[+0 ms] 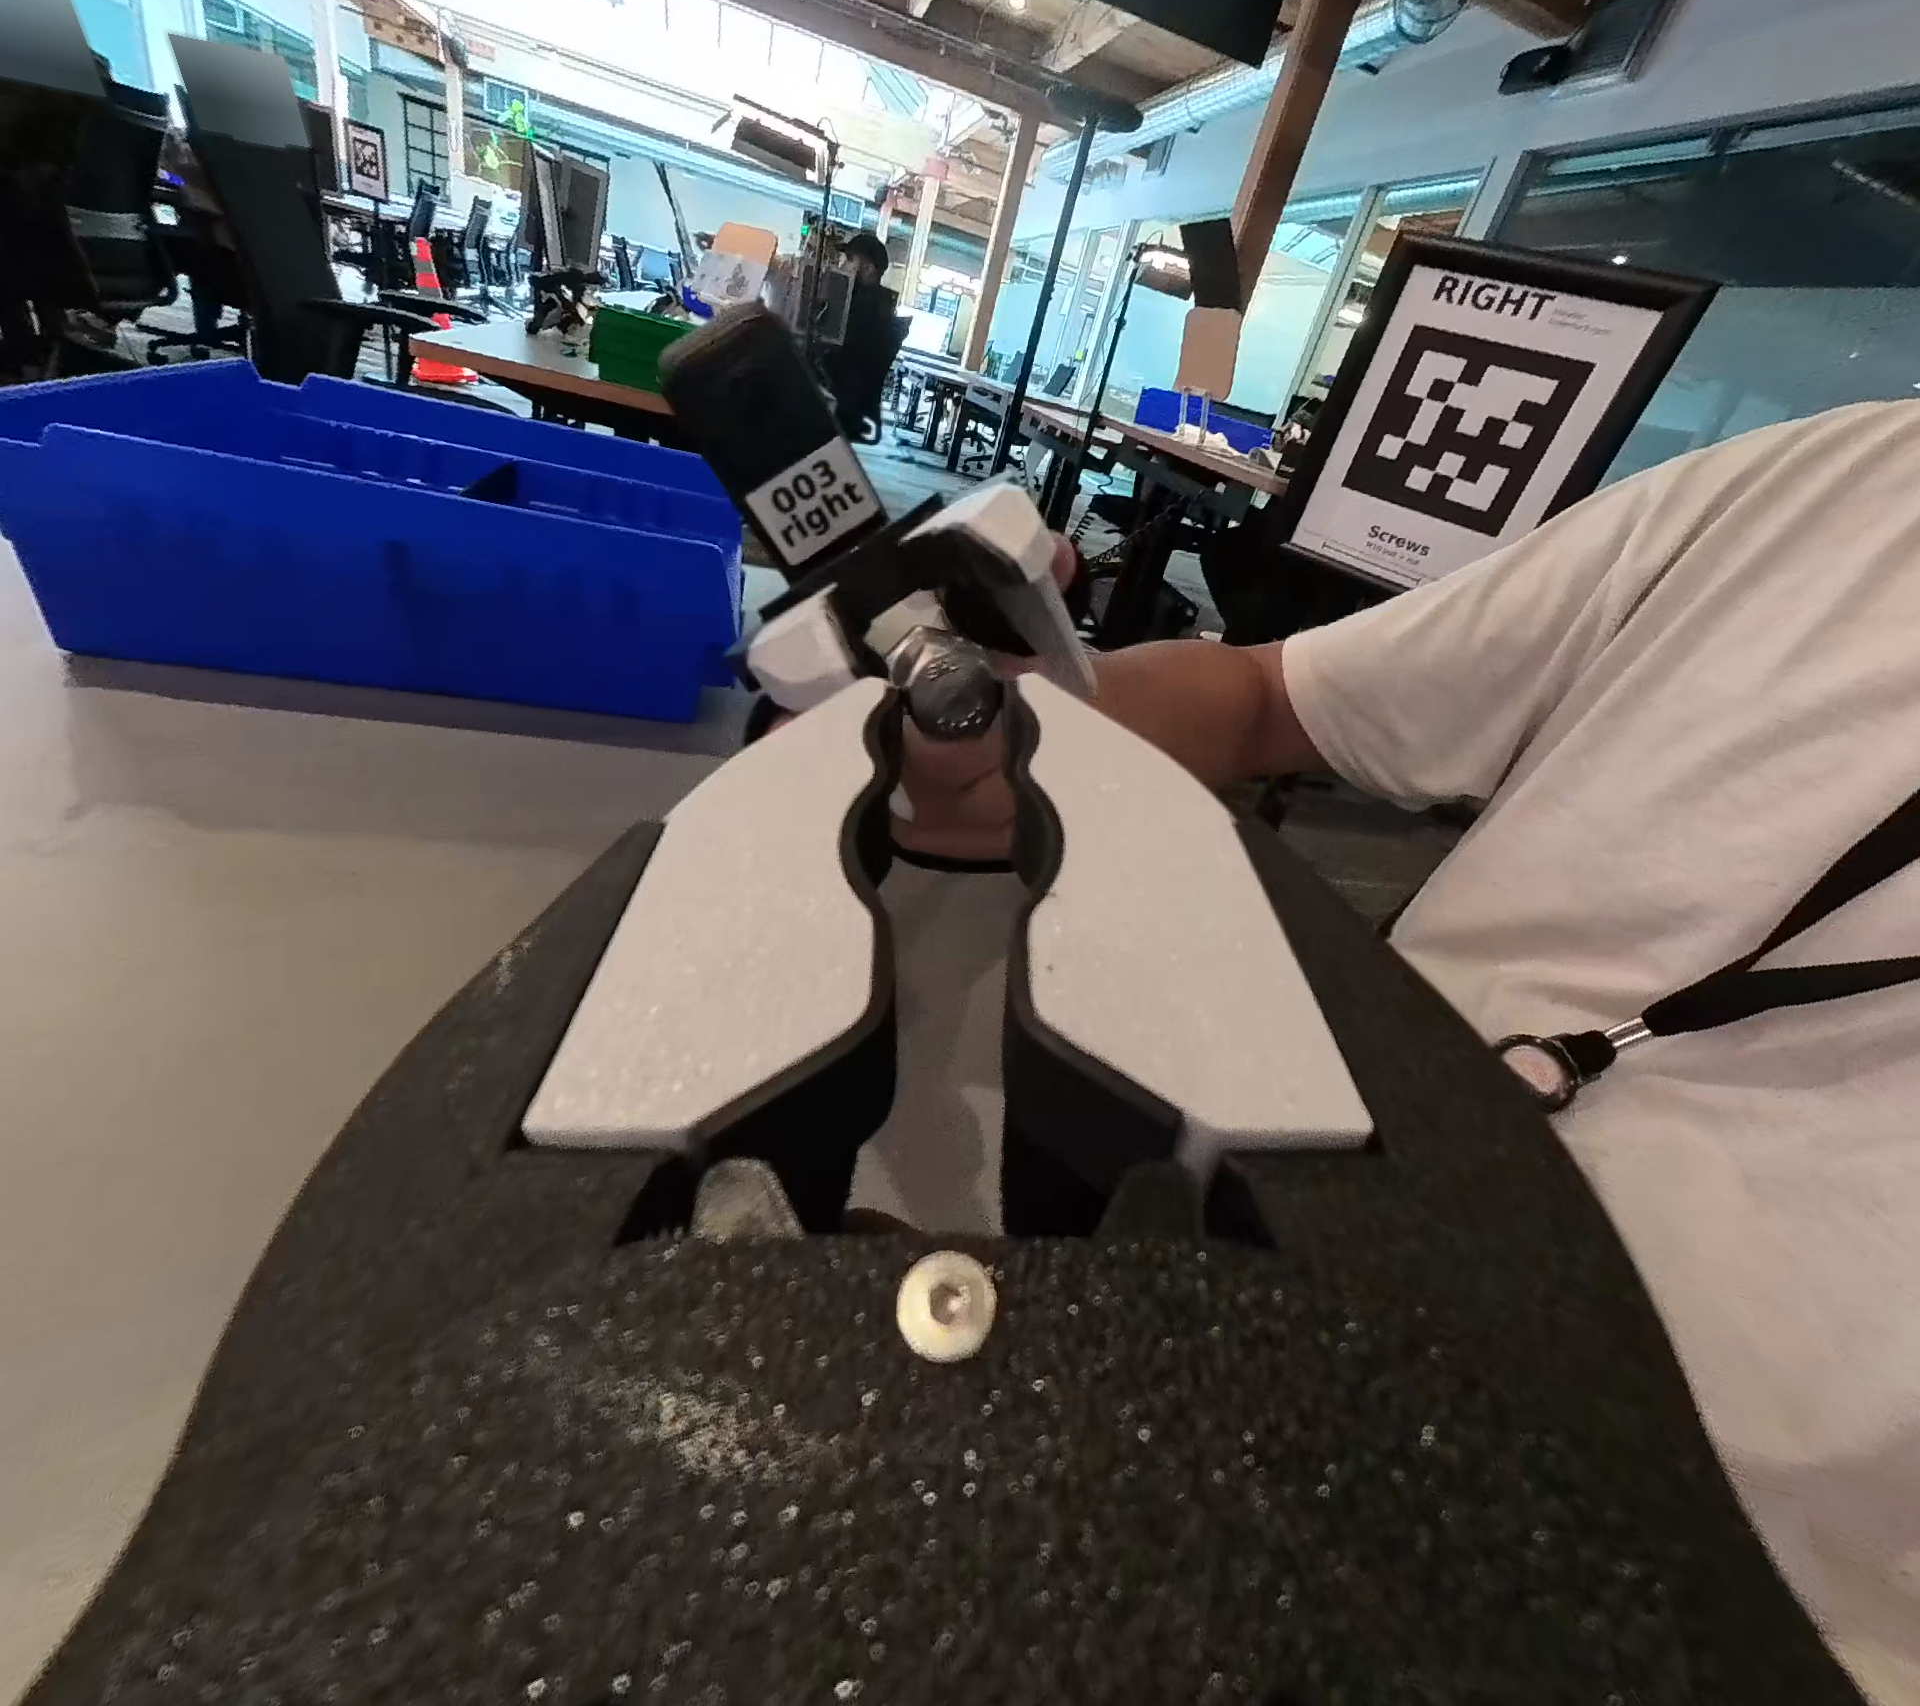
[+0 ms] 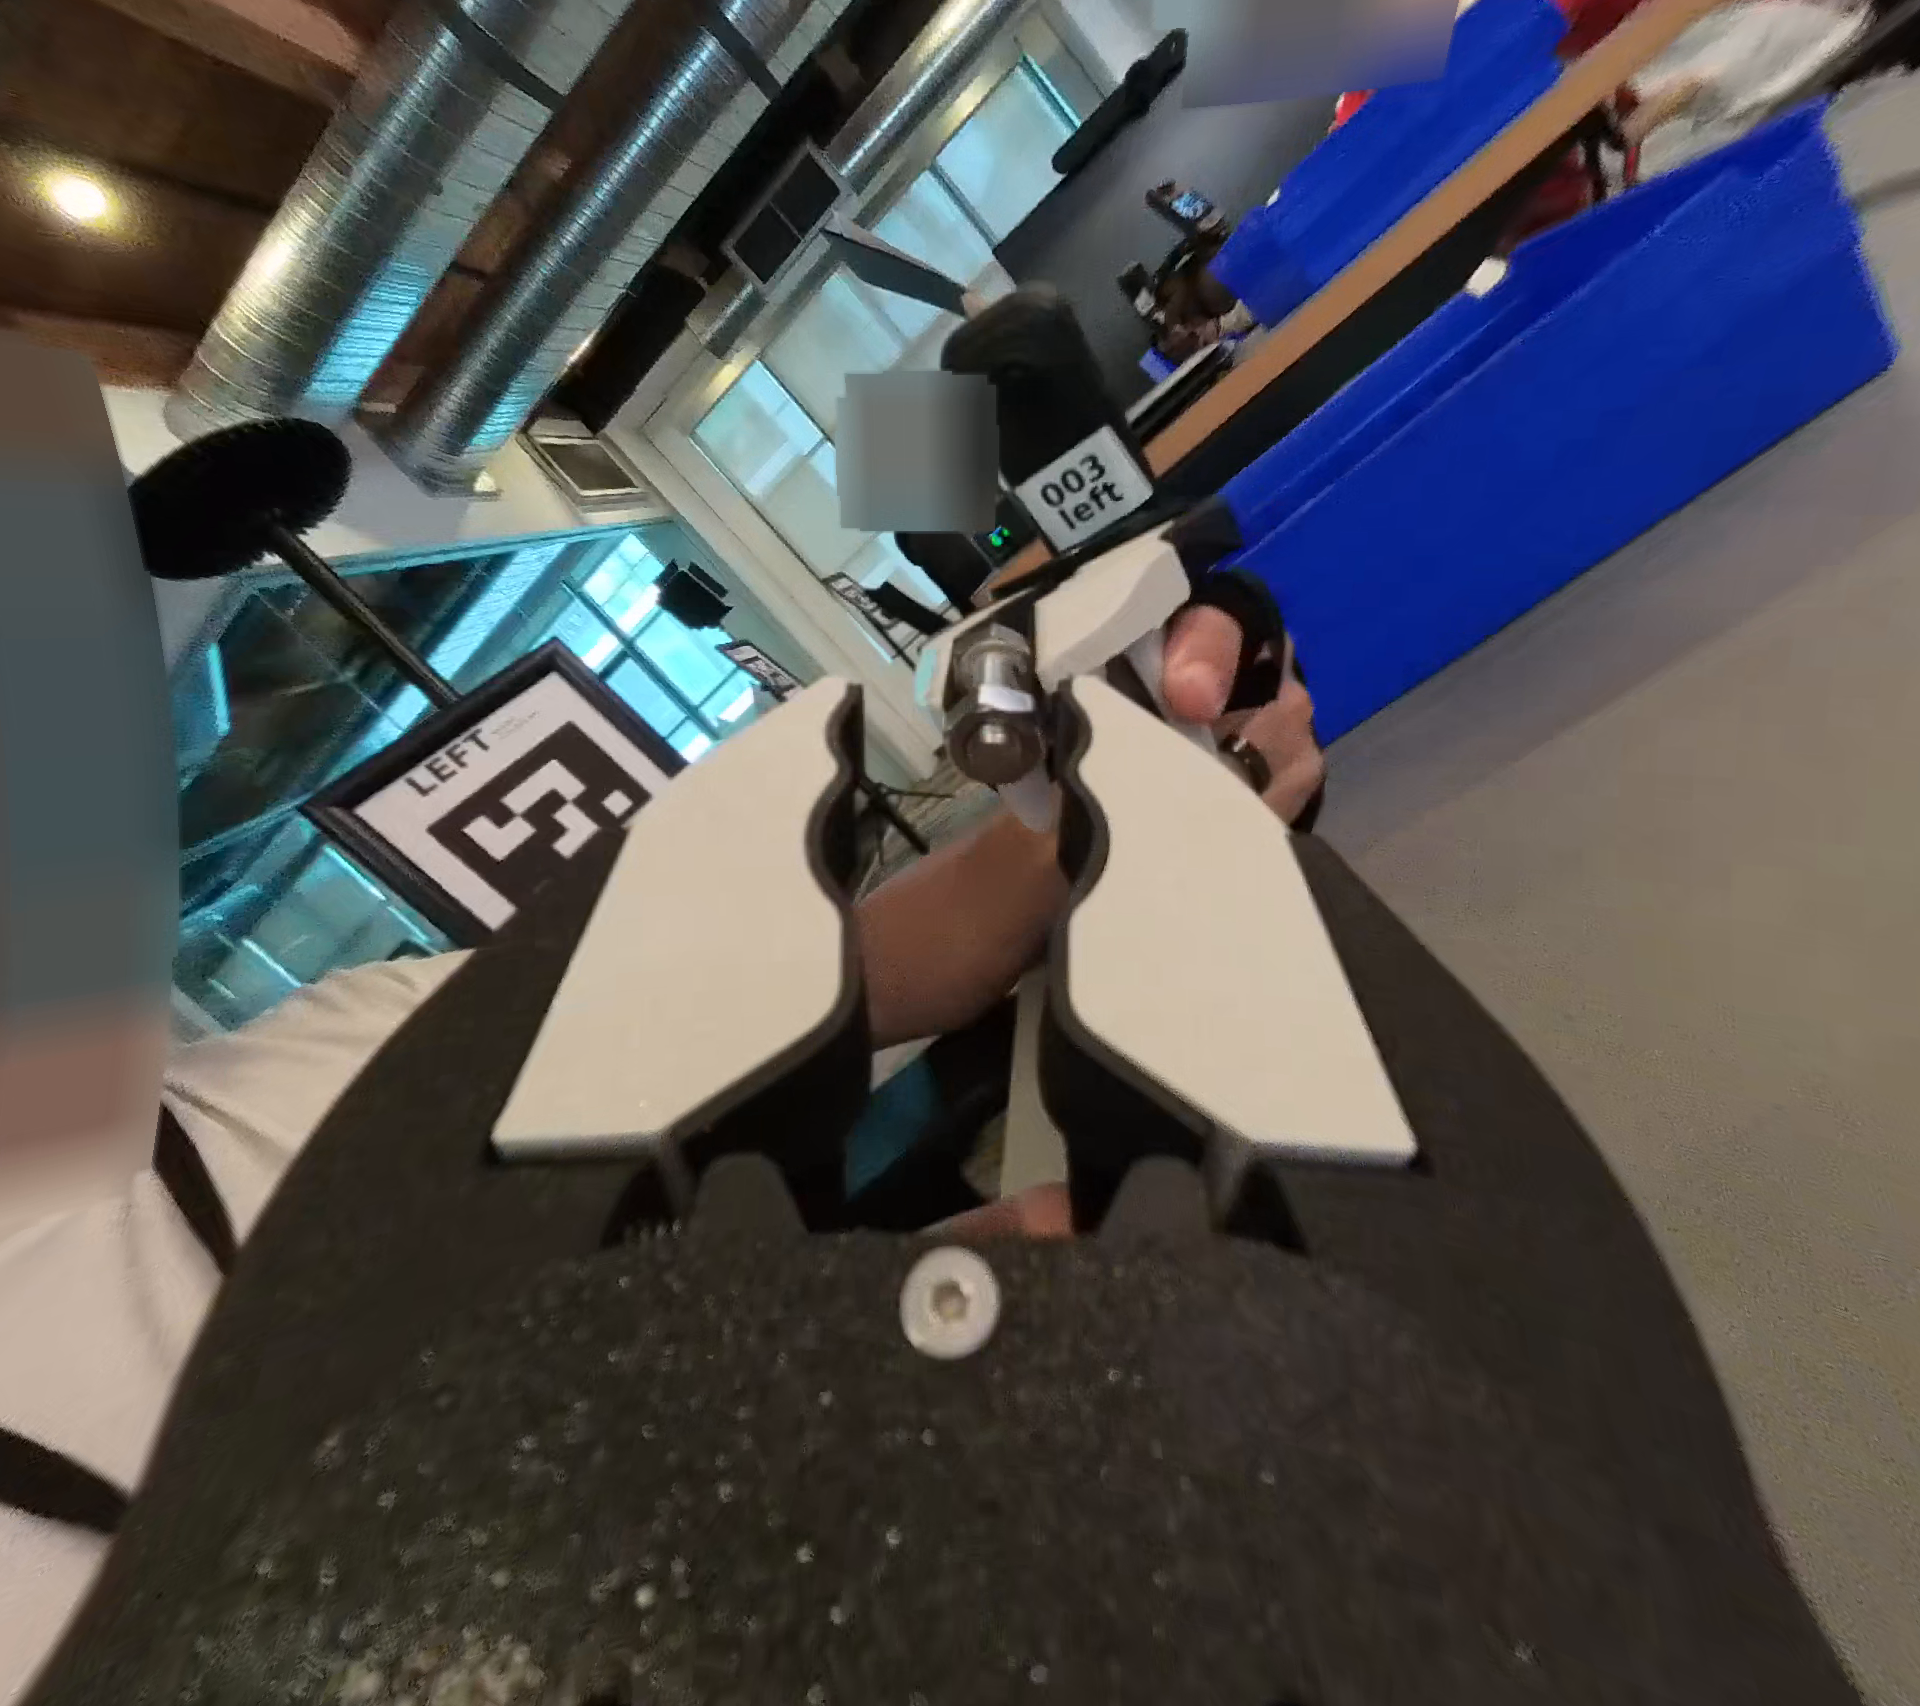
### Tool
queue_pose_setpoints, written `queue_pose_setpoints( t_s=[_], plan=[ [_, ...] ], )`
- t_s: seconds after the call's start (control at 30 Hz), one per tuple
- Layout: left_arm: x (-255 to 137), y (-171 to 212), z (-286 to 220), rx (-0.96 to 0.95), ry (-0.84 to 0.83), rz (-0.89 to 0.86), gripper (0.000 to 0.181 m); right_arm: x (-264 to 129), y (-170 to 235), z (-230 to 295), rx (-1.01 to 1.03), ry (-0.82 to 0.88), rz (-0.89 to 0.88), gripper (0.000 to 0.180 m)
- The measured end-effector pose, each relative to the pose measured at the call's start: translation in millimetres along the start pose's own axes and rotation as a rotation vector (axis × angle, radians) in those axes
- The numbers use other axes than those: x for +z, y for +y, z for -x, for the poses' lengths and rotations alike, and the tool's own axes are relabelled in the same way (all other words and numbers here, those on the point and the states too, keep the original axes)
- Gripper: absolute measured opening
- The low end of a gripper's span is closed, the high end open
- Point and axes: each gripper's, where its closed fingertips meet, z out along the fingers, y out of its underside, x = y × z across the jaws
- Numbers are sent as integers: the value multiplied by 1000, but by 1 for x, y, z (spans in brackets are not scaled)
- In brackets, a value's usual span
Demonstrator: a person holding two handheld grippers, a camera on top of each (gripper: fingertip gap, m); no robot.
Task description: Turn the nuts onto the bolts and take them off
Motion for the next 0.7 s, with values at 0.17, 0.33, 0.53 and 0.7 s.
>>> queue_pose_setpoints(
  t_s=[0.17, 0.33, 0.53, 0.7],
  plan=[
    [0, 1, 2, 2, -7, 6, 18, 4, 11, -7, -56, 64, 51, 17],
    [1, 1, -3, -21, 29, 0, 18, 3, 11, -8, -669, 233, 145, 18],
    [0, 2, -6, -37, 56, 8, 18, 0, 5, -12, -1808, 485, 307, 18],
    [1, 2, -11, -33, 82, 6, 17, 1, 10, -4, -1990, 448, 354, 22]
  ],
)
